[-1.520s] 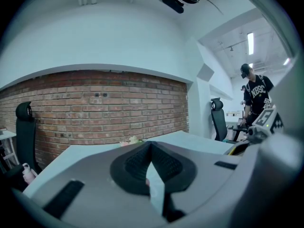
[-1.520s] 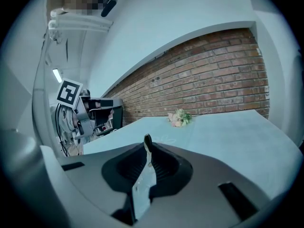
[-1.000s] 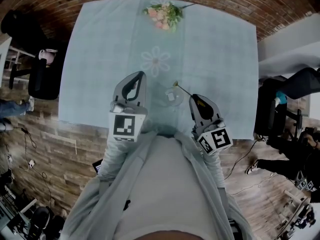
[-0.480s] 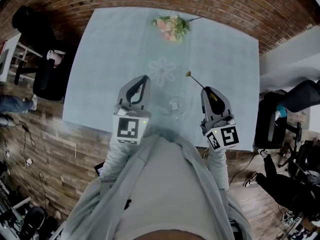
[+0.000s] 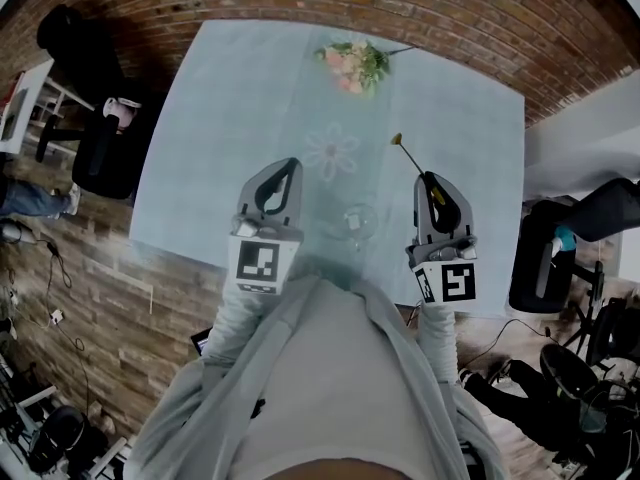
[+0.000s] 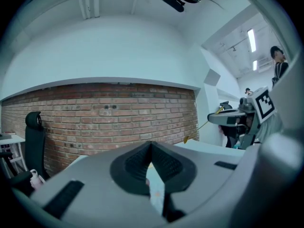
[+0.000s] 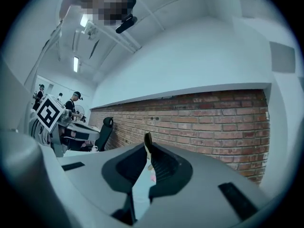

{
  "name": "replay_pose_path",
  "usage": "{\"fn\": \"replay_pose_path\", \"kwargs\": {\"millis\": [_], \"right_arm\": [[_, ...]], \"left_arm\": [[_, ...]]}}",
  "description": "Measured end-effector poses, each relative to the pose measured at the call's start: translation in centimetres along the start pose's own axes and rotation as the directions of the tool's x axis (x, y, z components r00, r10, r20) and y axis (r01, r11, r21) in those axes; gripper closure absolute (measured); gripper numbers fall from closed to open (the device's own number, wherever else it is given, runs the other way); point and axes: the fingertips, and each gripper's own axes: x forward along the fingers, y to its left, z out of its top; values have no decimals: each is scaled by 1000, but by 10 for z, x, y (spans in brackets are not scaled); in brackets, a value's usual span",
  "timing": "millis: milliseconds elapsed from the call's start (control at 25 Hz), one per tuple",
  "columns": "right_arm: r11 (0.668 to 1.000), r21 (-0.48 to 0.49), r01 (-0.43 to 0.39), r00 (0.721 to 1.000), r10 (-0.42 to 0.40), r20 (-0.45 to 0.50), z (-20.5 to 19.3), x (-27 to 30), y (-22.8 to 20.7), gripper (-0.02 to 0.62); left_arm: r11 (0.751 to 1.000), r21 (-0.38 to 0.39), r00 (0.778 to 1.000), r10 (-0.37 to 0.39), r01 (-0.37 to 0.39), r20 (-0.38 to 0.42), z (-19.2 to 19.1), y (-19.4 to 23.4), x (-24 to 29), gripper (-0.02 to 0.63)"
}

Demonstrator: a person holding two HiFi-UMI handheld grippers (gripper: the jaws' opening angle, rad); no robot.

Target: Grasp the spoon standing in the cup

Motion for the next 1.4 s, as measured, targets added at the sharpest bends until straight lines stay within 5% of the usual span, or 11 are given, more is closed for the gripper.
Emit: {"fn": "replay_pose_path", "kwargs": {"millis": [1400], "right_arm": [[994, 90, 65, 998, -63, -29, -25, -14, -23, 575]], "left_arm": [[1000, 8, 999, 14, -14, -34, -10, 2, 11, 588]]}}
